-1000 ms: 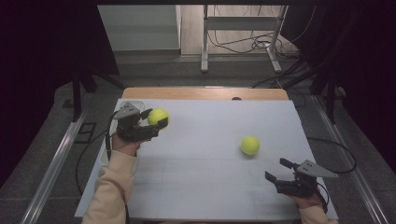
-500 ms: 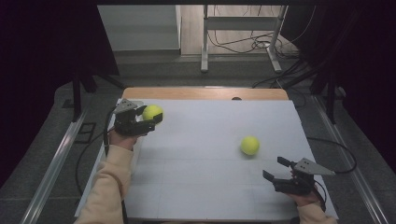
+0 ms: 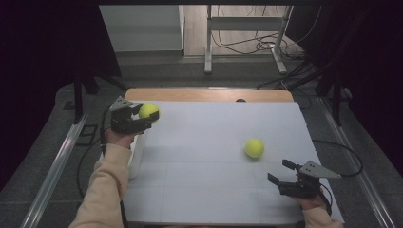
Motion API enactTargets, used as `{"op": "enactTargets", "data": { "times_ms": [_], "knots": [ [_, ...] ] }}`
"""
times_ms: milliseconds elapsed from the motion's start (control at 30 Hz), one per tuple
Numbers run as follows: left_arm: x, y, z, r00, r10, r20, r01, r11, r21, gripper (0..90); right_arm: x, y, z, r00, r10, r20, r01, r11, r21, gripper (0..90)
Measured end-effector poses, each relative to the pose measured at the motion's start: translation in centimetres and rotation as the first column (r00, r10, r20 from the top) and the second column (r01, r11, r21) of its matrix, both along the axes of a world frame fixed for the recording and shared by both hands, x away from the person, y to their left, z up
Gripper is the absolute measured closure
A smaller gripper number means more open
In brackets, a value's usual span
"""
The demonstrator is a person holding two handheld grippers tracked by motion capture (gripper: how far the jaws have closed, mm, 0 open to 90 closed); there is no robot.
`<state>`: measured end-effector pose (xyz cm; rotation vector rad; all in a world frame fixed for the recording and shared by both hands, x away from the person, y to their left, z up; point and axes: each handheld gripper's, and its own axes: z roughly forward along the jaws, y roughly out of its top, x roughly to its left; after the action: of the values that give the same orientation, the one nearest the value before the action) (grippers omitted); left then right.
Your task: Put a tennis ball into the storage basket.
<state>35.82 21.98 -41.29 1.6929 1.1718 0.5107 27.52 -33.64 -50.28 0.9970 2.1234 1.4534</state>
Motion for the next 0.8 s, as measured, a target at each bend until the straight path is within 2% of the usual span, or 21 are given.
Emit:
{"op": "enactTargets", "data": {
  "times_ms": [800],
  "knots": [
    [1.0, 2.6, -0.3, 0.9961, 0.083, -0.029, -0.083, 0.9965, 0.009, 27.1, 0.0, 0.0, 0.0, 1.0000, 0.000, 0.000, 0.000, 1.0000, -0.003, 14.4]
  ]
}}
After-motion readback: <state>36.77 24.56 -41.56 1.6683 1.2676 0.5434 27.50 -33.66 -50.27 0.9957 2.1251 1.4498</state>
